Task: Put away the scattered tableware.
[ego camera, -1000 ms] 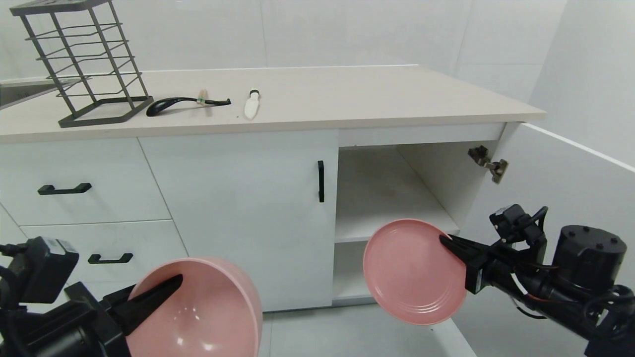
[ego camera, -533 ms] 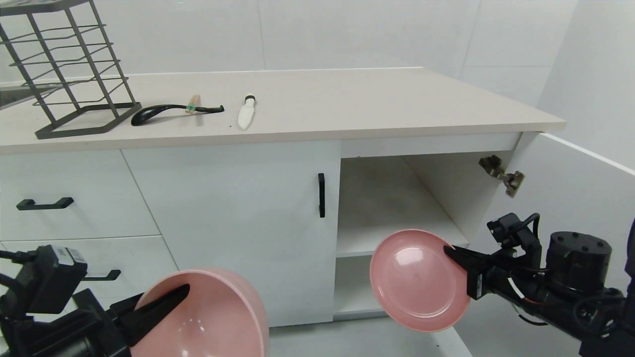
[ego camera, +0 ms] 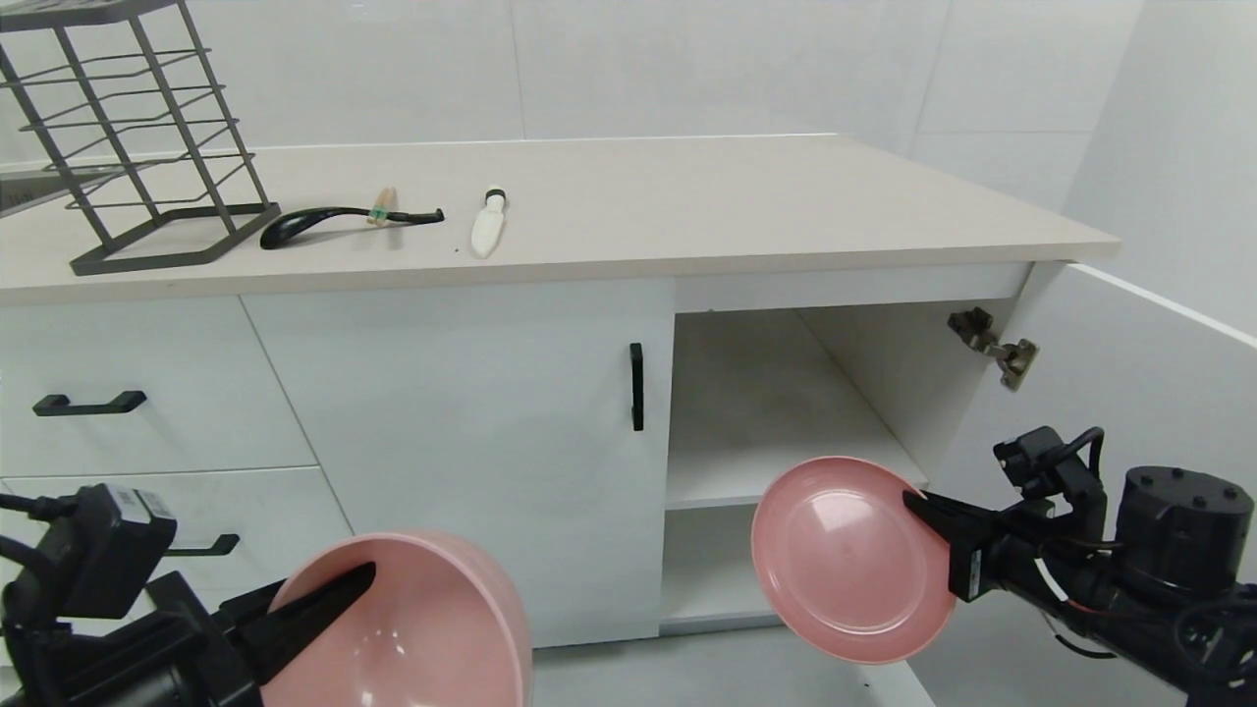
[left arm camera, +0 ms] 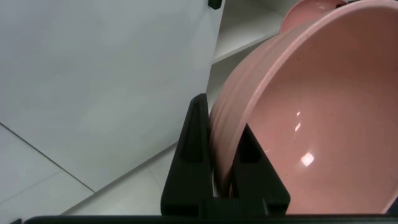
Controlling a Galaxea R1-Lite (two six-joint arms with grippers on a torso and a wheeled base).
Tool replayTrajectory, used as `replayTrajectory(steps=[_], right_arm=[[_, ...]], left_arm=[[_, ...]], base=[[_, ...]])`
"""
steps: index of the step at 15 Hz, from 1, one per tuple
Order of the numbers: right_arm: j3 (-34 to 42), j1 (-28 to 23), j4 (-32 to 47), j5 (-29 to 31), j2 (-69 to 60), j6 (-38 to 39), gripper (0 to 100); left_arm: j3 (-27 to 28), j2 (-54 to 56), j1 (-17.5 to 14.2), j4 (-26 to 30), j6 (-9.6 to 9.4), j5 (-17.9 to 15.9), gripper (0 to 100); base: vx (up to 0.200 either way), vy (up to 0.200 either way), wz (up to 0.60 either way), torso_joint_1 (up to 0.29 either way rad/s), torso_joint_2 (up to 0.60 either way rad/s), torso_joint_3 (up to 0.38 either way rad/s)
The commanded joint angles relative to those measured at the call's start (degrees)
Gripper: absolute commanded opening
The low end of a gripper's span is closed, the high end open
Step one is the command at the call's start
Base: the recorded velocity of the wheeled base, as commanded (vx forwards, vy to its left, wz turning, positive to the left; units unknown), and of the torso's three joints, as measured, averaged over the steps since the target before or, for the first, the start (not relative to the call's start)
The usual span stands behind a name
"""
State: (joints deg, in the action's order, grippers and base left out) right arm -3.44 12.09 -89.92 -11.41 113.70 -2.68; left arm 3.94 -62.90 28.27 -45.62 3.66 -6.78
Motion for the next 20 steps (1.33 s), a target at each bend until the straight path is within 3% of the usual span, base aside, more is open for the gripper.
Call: replayTrajectory(steps=[1,3,7,12,14,20], right_arm=[[-1.13,-0.05,-0.08,-0.02,-1.73,0.05,0],[-3.33,-0.23,-0.08,-0.02,-2.17,0.40,0],[-5.00,-1.19,-0.08,-0.02,0.20,3.74,0],[-6.58,-1.28,-0.08,-0.02,7.15,5.14,0],[-7.02,-1.28,-0.08,-0.02,8.91,5.14,0],[-11.06,-0.58,-0.08,-0.02,15.23,5.23,0]], left_arm=[[-0.07,-0.11,0.03,0.27,-0.32,0.01,0],[-0.07,0.06,0.12,-0.09,0.03,0.01,0],[-0.07,1.38,0.21,-0.88,0.03,0.01,0],[-1.04,1.38,0.47,-0.88,-1.02,0.01,0],[-1.21,1.64,2.14,-0.88,-1.55,0.01,0],[-1.30,3.67,2.32,-0.79,-1.72,0.01,0]], base=[[0.200,0.000,0.00,0.007,0.00,-0.002],[0.200,0.000,0.00,-0.005,0.00,0.010],[0.000,0.000,0.00,0.000,0.00,0.000],[0.120,0.000,0.00,-0.002,0.00,0.003],[0.000,0.000,0.00,0.000,0.00,0.000],[0.033,0.000,0.00,0.000,0.00,-0.001]])
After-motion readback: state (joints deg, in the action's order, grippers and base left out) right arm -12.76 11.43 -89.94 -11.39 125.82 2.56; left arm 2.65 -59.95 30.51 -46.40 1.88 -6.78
